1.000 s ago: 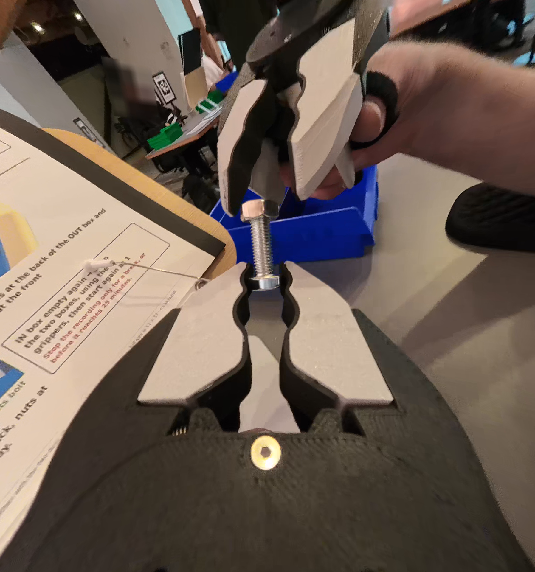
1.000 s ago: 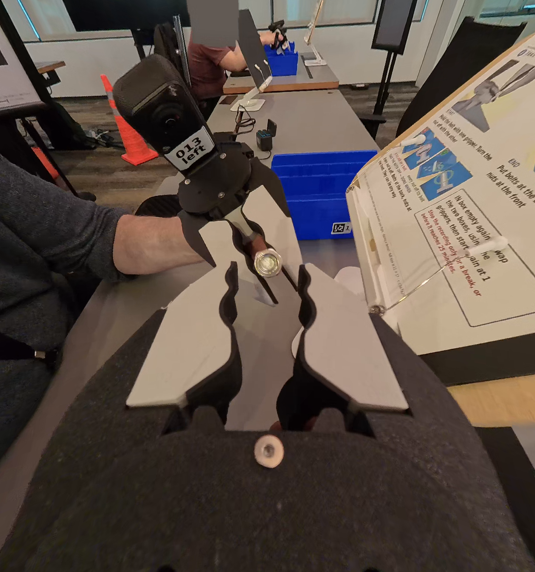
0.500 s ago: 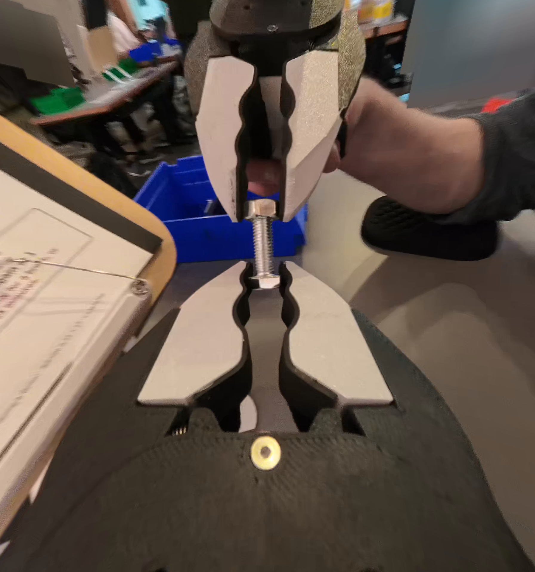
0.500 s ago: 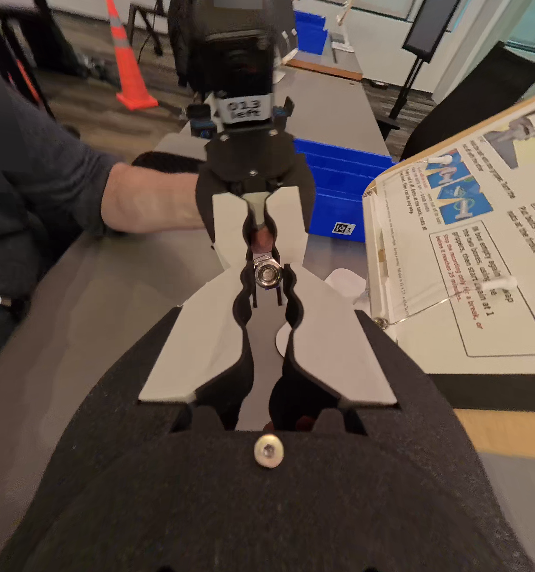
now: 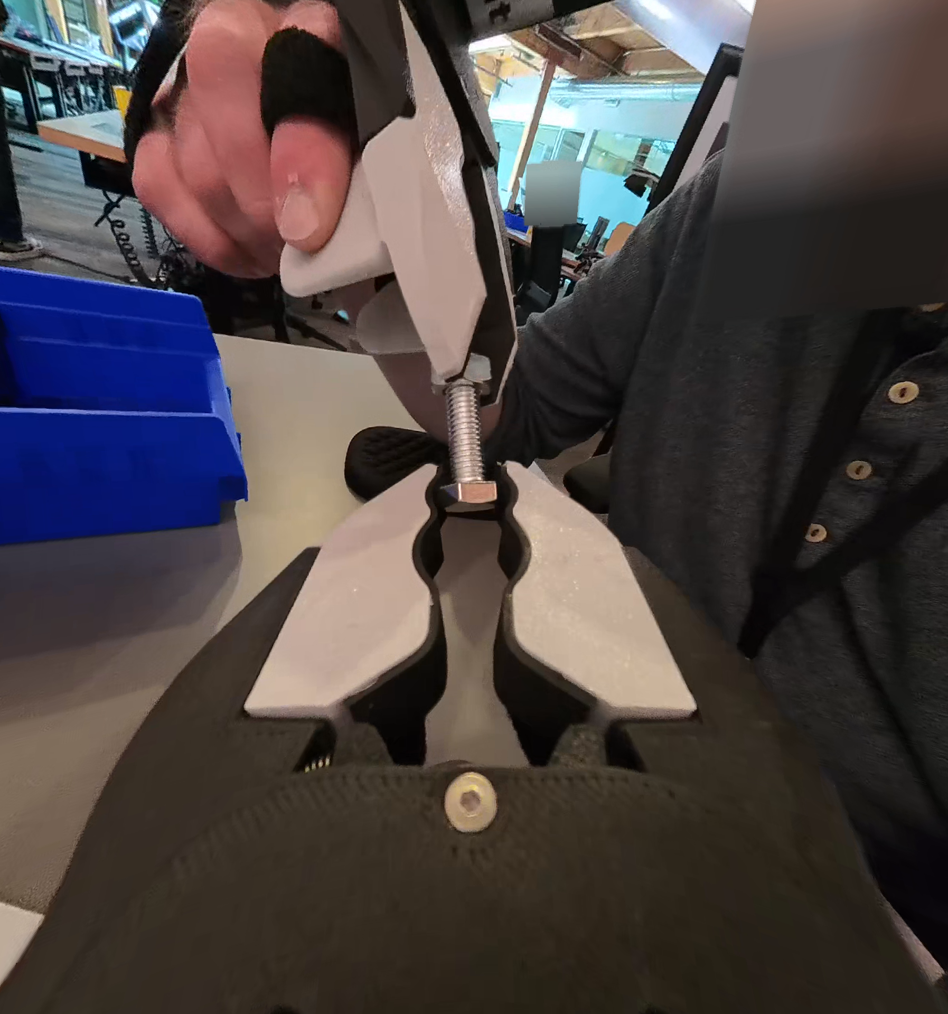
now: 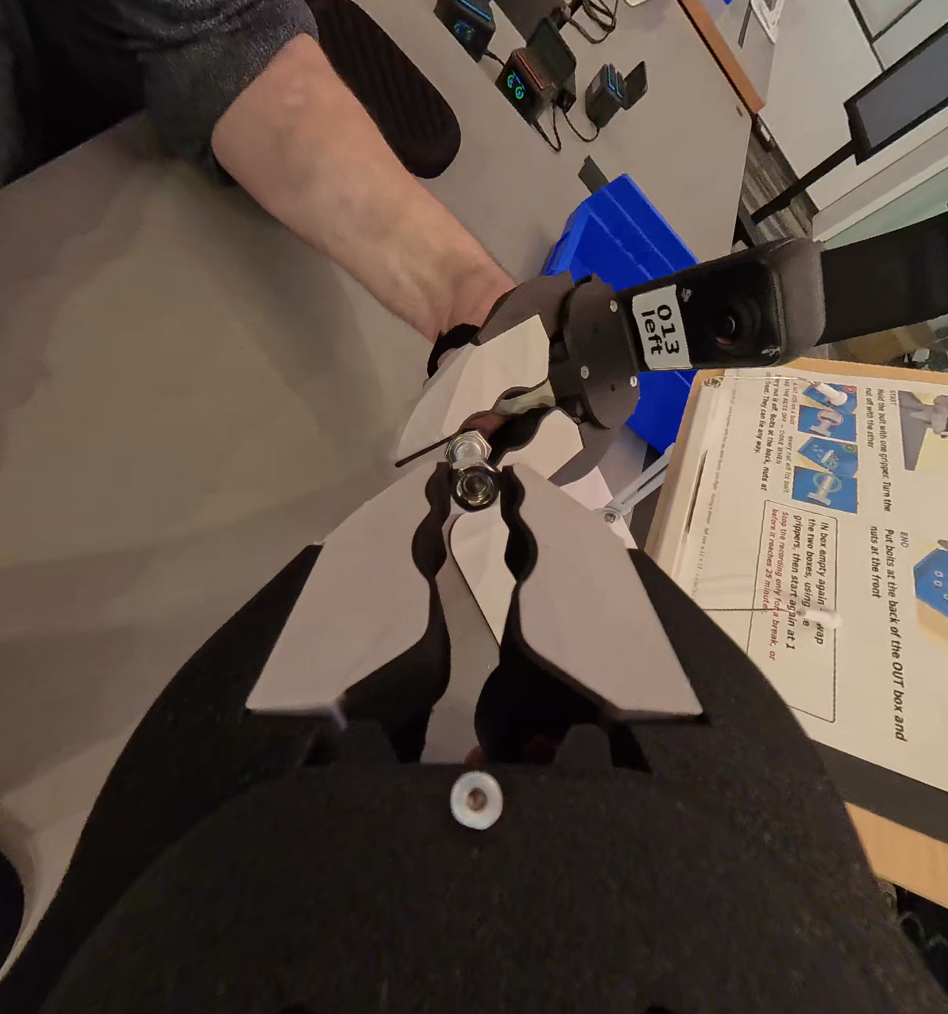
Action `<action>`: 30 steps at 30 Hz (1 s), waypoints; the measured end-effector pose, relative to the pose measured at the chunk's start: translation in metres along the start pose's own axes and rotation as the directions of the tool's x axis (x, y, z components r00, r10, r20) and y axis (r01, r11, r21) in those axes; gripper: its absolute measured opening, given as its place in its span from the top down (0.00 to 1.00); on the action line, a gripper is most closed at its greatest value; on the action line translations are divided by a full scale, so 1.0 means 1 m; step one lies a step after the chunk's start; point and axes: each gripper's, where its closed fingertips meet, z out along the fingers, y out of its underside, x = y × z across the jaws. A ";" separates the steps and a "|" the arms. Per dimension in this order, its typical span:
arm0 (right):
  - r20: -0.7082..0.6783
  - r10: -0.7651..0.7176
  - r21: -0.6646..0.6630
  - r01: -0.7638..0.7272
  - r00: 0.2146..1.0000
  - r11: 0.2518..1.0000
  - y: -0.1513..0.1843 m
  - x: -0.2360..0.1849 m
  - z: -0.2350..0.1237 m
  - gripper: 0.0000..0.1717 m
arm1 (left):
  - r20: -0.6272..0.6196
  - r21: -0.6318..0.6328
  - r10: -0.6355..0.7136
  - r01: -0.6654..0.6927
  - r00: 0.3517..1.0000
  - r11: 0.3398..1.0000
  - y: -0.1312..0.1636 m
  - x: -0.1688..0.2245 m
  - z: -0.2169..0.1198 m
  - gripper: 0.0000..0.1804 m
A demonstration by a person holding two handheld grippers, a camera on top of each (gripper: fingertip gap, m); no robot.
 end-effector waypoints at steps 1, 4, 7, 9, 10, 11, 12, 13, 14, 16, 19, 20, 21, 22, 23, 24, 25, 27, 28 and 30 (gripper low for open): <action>0.000 0.004 -0.001 -0.004 1.000 1.000 0.001 0.000 0.001 0.90 | 0.001 0.001 -0.003 0.003 1.000 1.000 0.000 0.000 -0.001 0.91; 0.006 0.038 0.014 -0.038 0.999 0.999 0.001 0.002 0.002 0.90 | 0.025 0.000 0.011 -0.011 1.000 1.000 0.000 -0.003 -0.002 0.91; 0.009 0.073 0.030 -0.073 0.997 0.997 0.003 0.005 0.002 0.90 | 0.049 0.009 0.019 -0.019 0.999 1.000 -0.002 -0.005 -0.004 0.91; 0.008 0.083 0.039 -0.083 0.997 0.996 0.003 0.006 0.002 0.90 | 0.056 0.019 0.024 -0.025 0.998 1.000 -0.003 -0.006 -0.005 0.91; 0.008 0.091 0.043 -0.091 0.996 0.995 0.003 0.007 0.002 0.90 | 0.061 0.022 0.026 -0.028 0.998 0.999 -0.004 -0.007 -0.005 0.91; 0.007 0.096 0.046 -0.096 0.995 0.994 0.003 0.007 0.001 0.90 | 0.072 0.026 0.035 -0.037 0.997 0.999 -0.005 -0.007 -0.005 0.91; 0.008 0.099 0.050 -0.099 0.995 0.994 0.003 0.007 0.001 0.90 | 0.077 0.030 0.040 -0.043 0.996 0.999 -0.007 -0.007 -0.005 0.91; 0.009 0.102 0.054 -0.103 0.995 0.993 0.003 0.008 0.001 0.90 | 0.076 0.032 0.040 -0.043 0.996 0.999 -0.007 -0.007 -0.005 0.91; 0.010 0.106 0.054 -0.107 0.994 0.993 0.004 0.008 0.001 0.90 | 0.077 0.036 0.039 -0.042 0.996 0.998 -0.008 -0.007 -0.005 0.91; 0.010 0.108 0.043 -0.109 0.994 0.993 0.006 0.008 0.003 0.90 | 0.084 0.044 0.039 -0.043 0.996 0.998 -0.009 -0.008 -0.006 0.89; 0.015 0.115 0.040 -0.115 0.993 0.993 0.006 0.008 0.006 0.90 | 0.098 0.039 0.048 -0.052 0.994 0.998 -0.009 -0.009 -0.006 0.89; 0.013 0.118 0.042 -0.119 0.993 0.992 0.007 0.008 0.007 0.90 | 0.099 0.045 0.053 -0.058 0.994 0.997 -0.010 -0.009 -0.006 0.88; 0.010 0.126 0.044 -0.126 0.992 0.991 0.007 0.009 0.007 0.90 | 0.107 0.044 0.060 -0.065 0.992 0.997 -0.011 -0.009 -0.006 0.87; 0.003 0.134 0.040 -0.134 0.991 0.990 0.009 0.011 0.007 0.90 | 0.135 0.034 0.071 -0.077 0.988 0.996 -0.011 -0.012 -0.007 0.85; -0.007 0.142 0.033 -0.142 0.990 0.989 0.011 0.013 0.006 0.90 | 0.170 0.016 0.087 -0.091 0.982 0.996 -0.010 -0.016 -0.008 0.83; -0.015 0.155 0.032 -0.154 0.988 0.987 0.013 0.015 0.006 0.90 | 0.203 -0.002 0.105 -0.106 0.974 0.994 -0.010 -0.019 -0.009 0.80; -0.021 0.173 0.038 -0.172 0.985 0.984 0.014 0.018 0.004 0.90 | 0.255 -0.024 0.132 -0.130 0.958 0.991 -0.010 -0.024 -0.011 0.79; -0.049 0.204 0.050 -0.202 0.978 0.978 0.016 0.025 0.001 0.90 | 0.367 -0.075 0.214 -0.201 0.905 0.977 -0.013 -0.034 -0.016 0.75; -0.063 0.223 0.057 -0.220 0.973 0.974 0.018 0.029 -0.001 0.90 | 0.440 -0.106 0.251 -0.227 0.862 0.968 -0.015 -0.042 -0.022 0.74; -0.084 0.263 0.073 -0.257 0.961 0.964 0.021 0.035 -0.004 0.90 | 0.526 -0.128 0.308 -0.284 0.792 0.950 -0.023 -0.049 -0.029 0.73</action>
